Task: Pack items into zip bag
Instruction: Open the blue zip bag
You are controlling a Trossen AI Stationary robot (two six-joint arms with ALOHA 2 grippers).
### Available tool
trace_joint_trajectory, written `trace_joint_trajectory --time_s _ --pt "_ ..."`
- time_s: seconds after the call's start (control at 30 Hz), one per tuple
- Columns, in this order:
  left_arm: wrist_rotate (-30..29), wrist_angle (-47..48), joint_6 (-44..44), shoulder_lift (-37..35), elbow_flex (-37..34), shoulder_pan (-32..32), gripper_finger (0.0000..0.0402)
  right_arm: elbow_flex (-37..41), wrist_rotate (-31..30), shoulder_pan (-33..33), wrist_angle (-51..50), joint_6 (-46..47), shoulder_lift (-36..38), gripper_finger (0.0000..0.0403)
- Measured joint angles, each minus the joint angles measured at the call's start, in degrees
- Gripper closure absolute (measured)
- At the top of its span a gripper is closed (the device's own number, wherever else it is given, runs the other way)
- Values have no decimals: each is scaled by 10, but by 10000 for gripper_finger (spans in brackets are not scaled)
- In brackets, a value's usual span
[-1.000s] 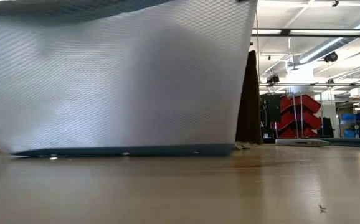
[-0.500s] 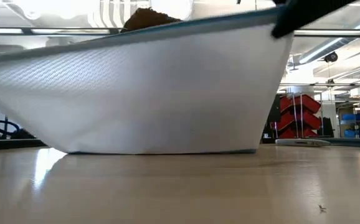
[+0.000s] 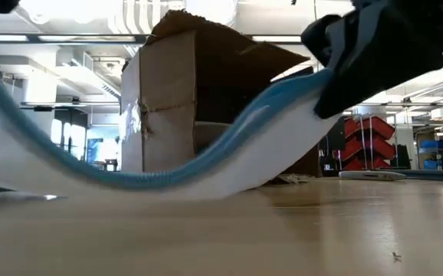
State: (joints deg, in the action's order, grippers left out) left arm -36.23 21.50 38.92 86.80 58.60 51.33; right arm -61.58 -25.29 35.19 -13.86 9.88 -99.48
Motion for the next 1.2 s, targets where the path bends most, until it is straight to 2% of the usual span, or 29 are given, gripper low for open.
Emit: trace_joint_trajectory --time_s 0.2,0.37,0.47,0.63,0.8,1.2 --pt "2 1 11 2 -20 -20 294 0 -2 -3 1 -3 1 403" --pt "-37 -21 17 2 -38 -41 238 0 -2 -4 15 -19 1 403" --pt "-37 -107 -14 14 -68 -59 206 0 -3 -4 25 -26 1 403" --pt "-34 -330 -134 66 -107 -95 168 0 -4 -11 37 -40 1 403" --pt "-18 -457 -229 127 -101 -129 152 0 -19 -23 38 -42 1 403" --pt "-7 -459 -227 197 -71 -197 168 0 -18 -26 39 -52 0 403"
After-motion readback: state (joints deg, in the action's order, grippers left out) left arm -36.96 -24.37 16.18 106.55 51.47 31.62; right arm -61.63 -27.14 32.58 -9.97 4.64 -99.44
